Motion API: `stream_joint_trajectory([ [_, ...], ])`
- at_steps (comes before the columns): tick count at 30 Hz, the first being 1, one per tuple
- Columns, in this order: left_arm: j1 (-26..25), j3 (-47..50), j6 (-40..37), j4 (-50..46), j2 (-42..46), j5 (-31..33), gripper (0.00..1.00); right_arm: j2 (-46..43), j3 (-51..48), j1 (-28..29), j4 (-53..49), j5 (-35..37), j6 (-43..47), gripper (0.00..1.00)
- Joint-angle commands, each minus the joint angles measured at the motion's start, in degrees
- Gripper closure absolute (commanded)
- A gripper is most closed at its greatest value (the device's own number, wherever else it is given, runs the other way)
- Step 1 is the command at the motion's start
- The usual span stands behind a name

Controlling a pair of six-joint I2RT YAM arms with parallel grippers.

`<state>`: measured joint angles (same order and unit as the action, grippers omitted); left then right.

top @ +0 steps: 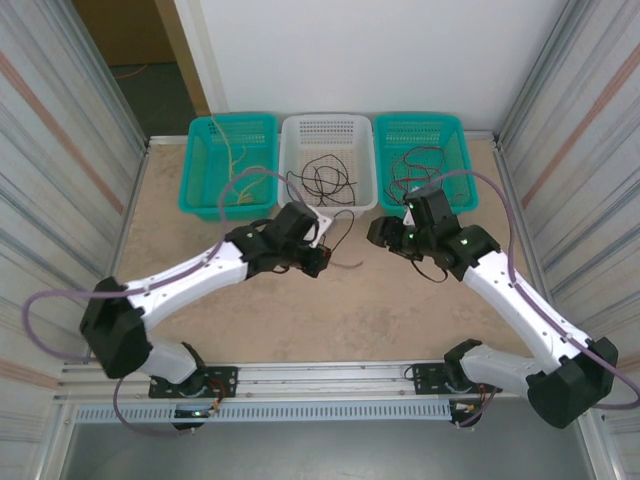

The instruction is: Untangle the cables

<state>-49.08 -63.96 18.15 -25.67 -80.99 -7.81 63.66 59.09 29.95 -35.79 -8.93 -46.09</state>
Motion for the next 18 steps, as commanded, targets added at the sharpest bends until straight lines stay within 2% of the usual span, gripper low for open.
stream_joint_trajectory([
  [1, 0.4, 2.1, 4.3, 9.3, 3.8, -4.6, 1.0, 1.9, 2.8, 1.0, 4.0, -4.2, -3.2, 0.42],
  [7, 0.4, 1.7, 4.1, 11.8, 6.8, -8.5, 1.0, 5.1, 7.0, 3.8, 5.4, -5.3, -3.7, 0.37],
  [11, 0.3, 2.5, 4.2, 12.7, 7.4, -9.2, 1.0, 7.3, 8.4, 4.6, 5.8, -5.3, -3.8, 0.4],
  [15, 0.4, 3.6, 4.4, 14.5, 8.5, -9.8, 1.0, 9.3, 9.1, 5.1, 6.2, -5.9, -3.8, 0.5],
  [18, 0.4, 4.0, 4.2, 14.9, 9.2, -9.3, 1.0, 10.3, 9.8, 5.4, 6.0, -6.0, -3.7, 0.68],
])
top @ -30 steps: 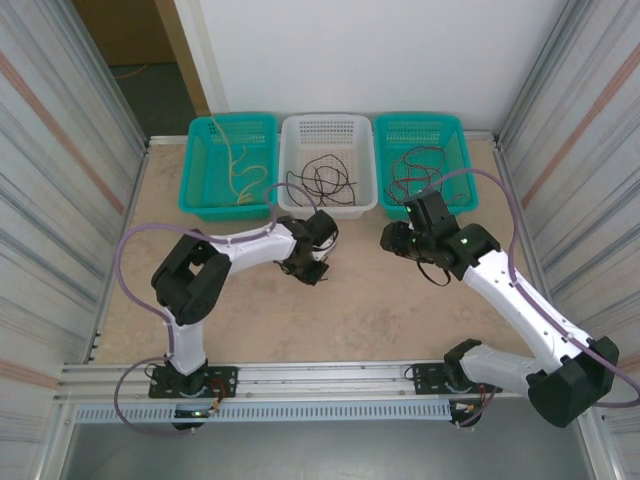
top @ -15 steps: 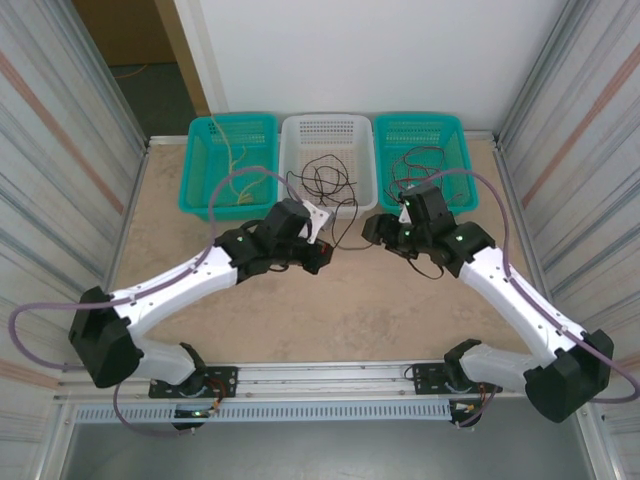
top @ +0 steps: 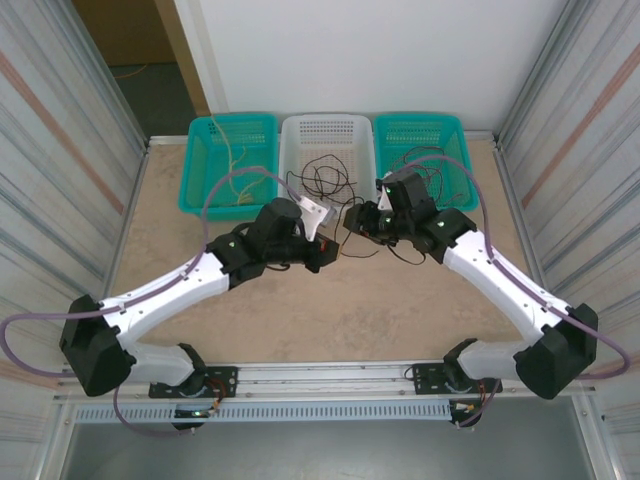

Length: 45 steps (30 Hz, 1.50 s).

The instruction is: Untangle the cables

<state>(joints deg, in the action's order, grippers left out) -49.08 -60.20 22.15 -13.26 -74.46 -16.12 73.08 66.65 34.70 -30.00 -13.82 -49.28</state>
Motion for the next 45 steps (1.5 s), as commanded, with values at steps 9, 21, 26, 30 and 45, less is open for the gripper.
stream_joint_trajectory([
  [9, 0.7, -0.6, 0.1, -1.9, 2.2, 4.0, 0.81, -0.3, 6.4, 1.2, -4.1, 2.0, 4.0, 1.0],
  [21, 15.5, 7.8, 7.7, 3.7, 9.8, -4.4, 0.37, -2.7, 16.0, 1.2, -14.1, 5.7, 15.9, 1.0],
  [26, 14.8, 8.5, 5.3, 12.4, 7.9, -14.0, 0.33, -3.8, 16.4, 1.2, -13.3, 3.9, 15.7, 1.0],
  [30, 14.6, 8.1, 4.1, 17.1, 4.8, -16.9, 0.31, -4.6, 15.7, 1.5, -10.7, -0.1, 15.2, 1.0],
  [45, 14.6, 0.9, -2.5, 14.7, -3.1, -15.6, 0.45, -7.3, 13.1, 1.9, -6.1, -4.8, 13.3, 1.0],
])
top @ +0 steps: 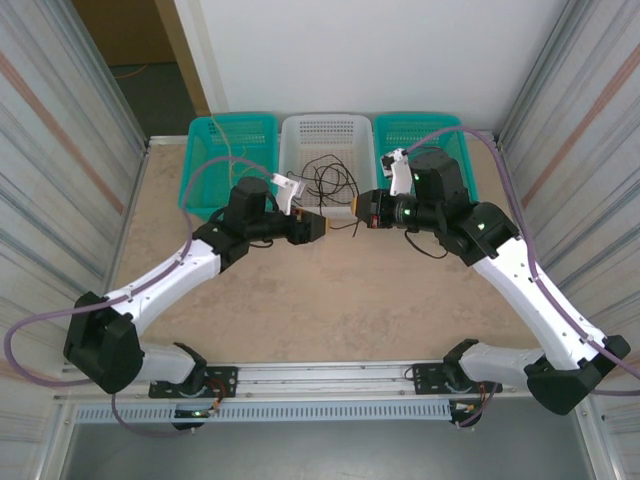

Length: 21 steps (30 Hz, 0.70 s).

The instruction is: Untangle the cables

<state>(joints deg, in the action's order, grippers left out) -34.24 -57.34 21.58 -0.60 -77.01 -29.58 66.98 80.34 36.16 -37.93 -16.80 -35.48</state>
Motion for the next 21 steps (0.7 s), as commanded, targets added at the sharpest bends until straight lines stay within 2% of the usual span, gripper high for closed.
stream_joint_trajectory([
  [1, -0.2, -1.9, -1.8, 2.5, -0.5, -2.3, 0.45, -1.2, -0.7, 0.5, 2.0, -2.1, -0.6, 1.0],
  [2, -0.2, -1.8, -1.9, 3.1, -0.5, -2.4, 0.46, -1.3, -0.8, 0.5, 2.3, -2.4, -0.7, 1.0],
  [3, -0.1, -1.8, -2.1, 3.5, -0.5, -2.5, 0.51, -1.3, -0.9, 0.5, 2.3, -2.6, -0.7, 1.0],
  [7, -0.2, -2.2, -2.6, 3.1, -0.3, -1.9, 0.82, -1.7, -0.9, 0.5, 1.9, -1.6, -0.7, 1.0],
  [11, -0.2, -2.2, -3.8, 0.1, 0.7, -1.1, 1.0, -2.3, -0.5, -0.1, 0.3, 0.5, 0.7, 1.0],
  [15, -0.2, -2.5, -5.5, -6.9, 3.6, 1.7, 1.0, -1.9, -0.6, -1.5, -3.5, 4.6, 3.7, 1.0],
  [17, -0.4, -1.8, -6.9, -10.3, 5.9, 2.8, 1.0, -1.2, -0.6, -2.1, -6.2, 9.2, 5.8, 1.0],
  [19, -0.7, -1.2, -8.9, -13.8, 8.0, 2.6, 1.0, -0.3, -0.5, -3.0, -8.6, 13.6, 7.1, 1.0],
  [21, -1.1, -1.0, -11.0, -18.2, 9.9, 2.5, 1.0, 0.2, -1.0, -4.6, -9.1, 14.6, 8.6, 1.0],
])
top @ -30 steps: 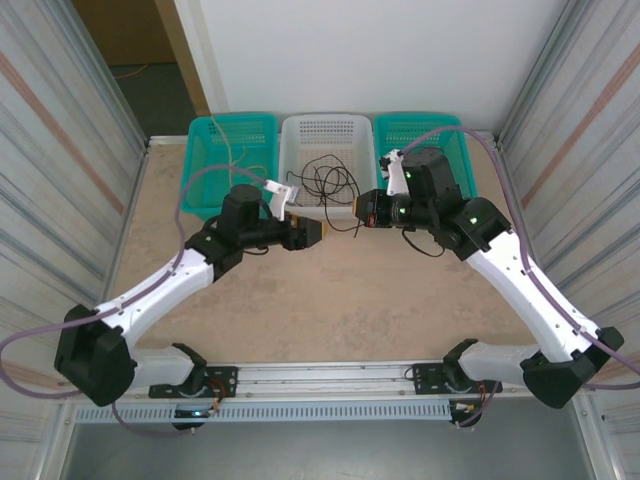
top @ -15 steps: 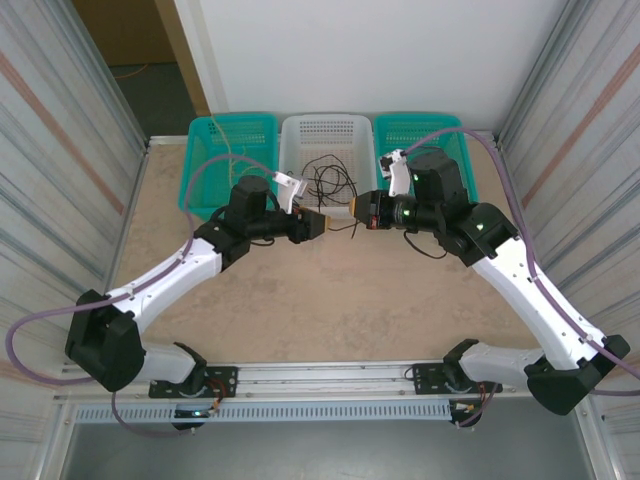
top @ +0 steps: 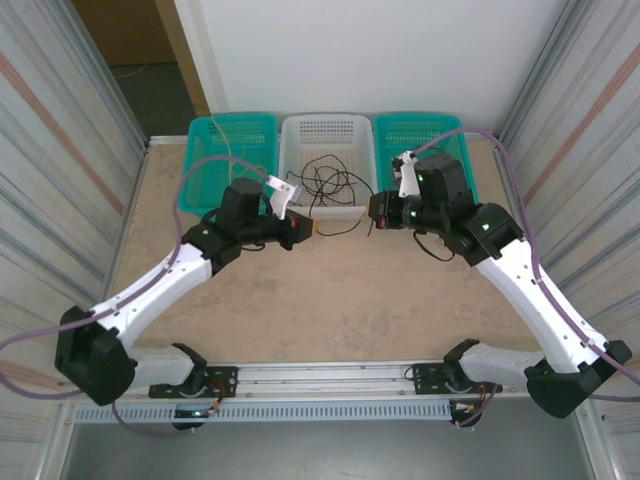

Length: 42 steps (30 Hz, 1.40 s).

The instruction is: Untangle the cables

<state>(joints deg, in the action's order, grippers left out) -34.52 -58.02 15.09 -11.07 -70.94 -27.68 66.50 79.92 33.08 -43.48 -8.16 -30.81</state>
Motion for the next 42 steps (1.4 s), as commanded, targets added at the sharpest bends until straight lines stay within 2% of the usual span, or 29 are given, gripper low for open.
stream_joint_trajectory([
  [1, -0.9, -0.1, -5.5, -9.8, 4.8, 0.2, 1.0, 1.0, -0.8, -2.4, -3.6, 6.1, 4.2, 1.0],
  [6, -1.6, 0.6, -8.4, -16.6, 7.7, -1.3, 1.0, 1.6, -1.9, -4.3, -1.4, 4.0, 5.1, 0.98],
  [8, -1.6, -0.7, -8.1, -19.7, 7.0, -0.8, 1.0, 1.8, -2.2, -4.4, -0.7, 4.3, 5.4, 0.85],
  [10, -1.7, -2.7, -8.0, -22.8, 5.3, -1.1, 1.0, 2.3, -1.8, -4.4, -1.6, 6.6, 5.4, 0.67],
  [14, -0.3, -6.4, -4.9, -26.3, 2.9, 2.0, 1.0, 2.8, -0.9, -4.6, -4.9, 14.1, 5.2, 0.5],
  [16, 2.3, -8.2, -1.4, -26.1, 2.6, 2.8, 1.0, 2.1, -0.8, -5.2, -6.3, 16.1, 5.0, 0.25],
  [17, 3.7, -8.8, 0.3, -25.4, 2.5, 2.5, 1.0, 1.7, -1.1, -5.3, -6.5, 16.4, 4.9, 0.22],
  [22, 10.2, -14.8, 8.3, -21.3, -2.0, -3.1, 1.0, -2.3, -2.9, -5.1, -6.7, 15.8, 3.5, 0.22],
  [28, 13.6, -24.7, 15.7, -15.9, -12.7, -4.0, 1.0, -7.8, -6.5, -4.1, -6.6, 15.4, 0.4, 0.21],
  [34, 15.8, -33.7, 19.5, -10.2, -24.2, -6.0, 0.99, -13.2, -11.1, -4.0, -6.7, 15.3, -1.8, 0.19],
  [35, 15.7, -35.1, 19.5, -9.6, -26.1, -5.6, 0.87, -13.9, -11.8, -4.0, -7.0, 15.4, -2.2, 0.18],
  [38, 15.8, -40.0, 20.0, -9.1, -32.2, -5.1, 0.71, -15.9, -13.3, -4.0, -7.2, 15.7, -3.0, 0.17],
  [41, 15.4, -44.4, 20.2, -9.6, -38.3, -5.0, 0.48, -17.1, -14.1, -4.0, -7.0, 15.9, -3.5, 0.16],
  [42, 15.1, -45.3, 20.3, -9.3, -39.9, -5.0, 0.33, -17.4, -14.3, -4.0, -6.9, 16.0, -3.7, 0.16],
])
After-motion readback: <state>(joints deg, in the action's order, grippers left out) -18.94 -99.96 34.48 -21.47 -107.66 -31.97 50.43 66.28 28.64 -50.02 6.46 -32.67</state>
